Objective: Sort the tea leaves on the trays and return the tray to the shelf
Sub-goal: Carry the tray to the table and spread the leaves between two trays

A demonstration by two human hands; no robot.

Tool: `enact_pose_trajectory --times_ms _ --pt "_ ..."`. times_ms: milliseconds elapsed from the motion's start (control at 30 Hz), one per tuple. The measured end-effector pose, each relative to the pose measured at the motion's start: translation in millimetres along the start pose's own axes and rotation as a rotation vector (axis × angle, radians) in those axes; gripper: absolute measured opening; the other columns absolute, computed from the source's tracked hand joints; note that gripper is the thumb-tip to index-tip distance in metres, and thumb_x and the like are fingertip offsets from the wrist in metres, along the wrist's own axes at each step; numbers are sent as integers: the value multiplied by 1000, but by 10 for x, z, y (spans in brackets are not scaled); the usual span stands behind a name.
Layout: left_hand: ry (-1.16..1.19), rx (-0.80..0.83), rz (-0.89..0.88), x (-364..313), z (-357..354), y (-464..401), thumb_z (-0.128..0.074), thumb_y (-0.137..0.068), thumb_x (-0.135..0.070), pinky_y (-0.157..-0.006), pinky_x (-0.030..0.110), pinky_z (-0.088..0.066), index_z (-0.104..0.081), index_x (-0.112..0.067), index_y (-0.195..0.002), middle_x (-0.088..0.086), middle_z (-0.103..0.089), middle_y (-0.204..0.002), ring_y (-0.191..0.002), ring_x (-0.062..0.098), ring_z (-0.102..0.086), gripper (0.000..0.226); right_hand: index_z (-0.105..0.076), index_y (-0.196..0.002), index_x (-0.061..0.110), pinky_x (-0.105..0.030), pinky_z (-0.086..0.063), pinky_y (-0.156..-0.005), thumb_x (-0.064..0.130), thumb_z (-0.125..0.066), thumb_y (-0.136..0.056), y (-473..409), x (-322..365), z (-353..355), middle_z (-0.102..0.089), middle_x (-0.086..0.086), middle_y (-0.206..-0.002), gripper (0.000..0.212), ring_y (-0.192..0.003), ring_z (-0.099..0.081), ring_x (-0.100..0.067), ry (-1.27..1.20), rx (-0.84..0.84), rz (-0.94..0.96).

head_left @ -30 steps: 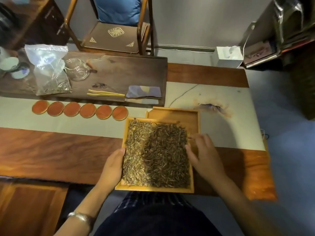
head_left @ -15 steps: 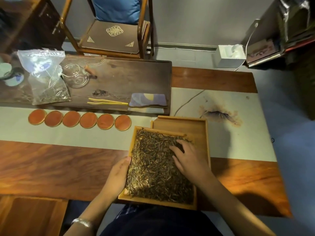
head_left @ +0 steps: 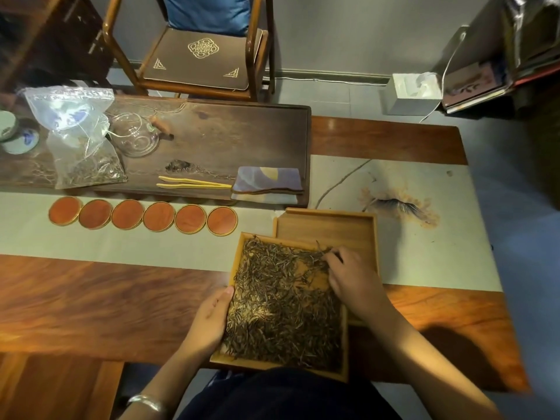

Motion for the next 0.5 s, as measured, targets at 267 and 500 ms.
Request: enact_pose_trajectory --times_ms 267,500 --pt "16 2 -24 -59 -29 36 -37 -102 -29 -68 4 -45 -71 -22 -92 -6 -74 -97 -86 3 -68 37 -60 -117 17 -24 -42 -75 30 -59 -88 5 231 126 -57 -7 -113 32 -103 -53 -22 -47 -105 7" --pt "126 31 -14 -88 -85 95 -36 -102 -27 -70 13 -51 -71 -18 -100 4 -75 -101 -91 15 -71 36 -30 -145 31 -41 -5 -114 44 -44 -96 -73 828 -134 -18 -13 -157 53 -144 -14 -30 -20 96 302"
Point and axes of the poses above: each hand's wrist, its own y-axis away from the middle knuckle, its own z-axis out of the back of the hand, x = y × z, the point moved 2 cm from there along -y, towards the middle knuckle
